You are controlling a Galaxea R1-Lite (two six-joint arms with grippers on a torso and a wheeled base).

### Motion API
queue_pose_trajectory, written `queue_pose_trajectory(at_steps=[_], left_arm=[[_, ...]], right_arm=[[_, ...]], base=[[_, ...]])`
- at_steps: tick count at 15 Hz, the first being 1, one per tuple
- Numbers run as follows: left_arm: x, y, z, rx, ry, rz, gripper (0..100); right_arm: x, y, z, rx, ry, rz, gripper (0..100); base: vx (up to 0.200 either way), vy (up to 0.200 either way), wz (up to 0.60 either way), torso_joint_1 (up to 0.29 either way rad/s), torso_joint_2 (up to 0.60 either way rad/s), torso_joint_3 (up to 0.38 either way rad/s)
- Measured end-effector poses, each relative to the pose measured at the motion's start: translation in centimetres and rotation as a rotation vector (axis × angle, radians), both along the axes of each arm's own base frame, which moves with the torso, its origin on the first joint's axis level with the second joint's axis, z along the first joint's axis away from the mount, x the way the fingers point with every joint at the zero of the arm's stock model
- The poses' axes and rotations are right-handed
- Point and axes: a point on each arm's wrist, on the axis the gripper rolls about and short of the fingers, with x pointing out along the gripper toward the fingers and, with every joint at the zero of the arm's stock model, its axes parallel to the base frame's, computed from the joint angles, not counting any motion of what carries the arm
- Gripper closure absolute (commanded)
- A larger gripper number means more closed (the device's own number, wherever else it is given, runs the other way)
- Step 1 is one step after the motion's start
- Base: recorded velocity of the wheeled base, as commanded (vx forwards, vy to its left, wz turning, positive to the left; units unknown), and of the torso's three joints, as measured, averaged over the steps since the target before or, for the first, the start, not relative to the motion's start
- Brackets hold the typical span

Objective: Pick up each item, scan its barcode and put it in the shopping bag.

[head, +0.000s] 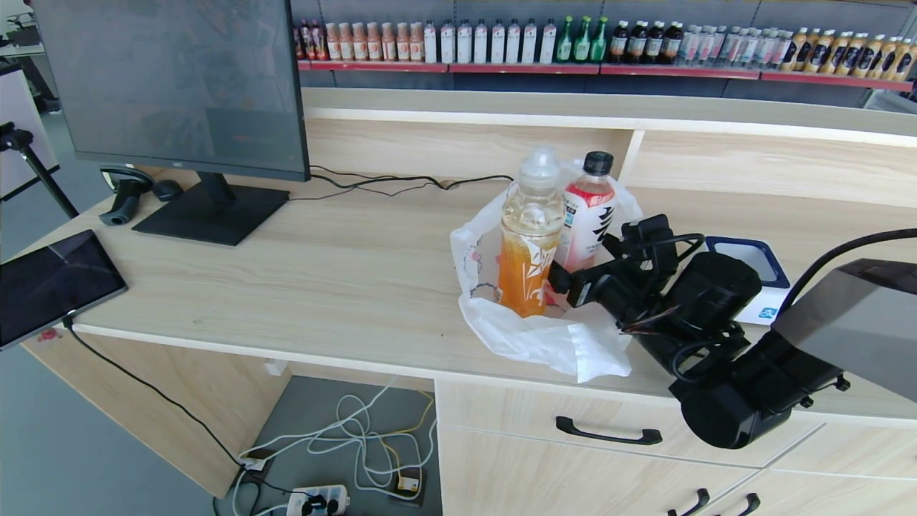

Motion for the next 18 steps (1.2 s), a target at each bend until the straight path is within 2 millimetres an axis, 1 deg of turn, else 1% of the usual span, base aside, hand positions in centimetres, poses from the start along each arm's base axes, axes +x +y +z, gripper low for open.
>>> queue_pose_trajectory(at_steps=[4, 7, 14, 18], left_arm=[[0.0, 0.0, 0.0, 0.000, 0.000, 0.000, 0], [0.0, 0.0, 0.0, 0.000, 0.000, 0.000, 0], [0.0, 0.0, 0.0, 0.001, 0.001, -0.001, 0], [0.0, 0.0, 0.0, 0.001, 0.001, 0.000, 0]], right_arm=[[0.2, -0.8, 0.2, 0.002, -0.004, -0.022, 0], [-0.3, -1.4, 0.3, -0.003, 0.007, -0.032, 0], [-3.1, -2.5, 2.3, 0.002, -0.006, -0.034, 0], [-5.3, -3.4, 3.9, 0.012, -0.029, -0.034, 0]], base=[[0.000, 0.000, 0.00, 0.000, 0.00, 0.000], [0.000, 0.000, 0.00, 0.000, 0.00, 0.000], [0.000, 0.000, 0.00, 0.000, 0.00, 0.000], [0.000, 0.000, 0.00, 0.000, 0.00, 0.000]])
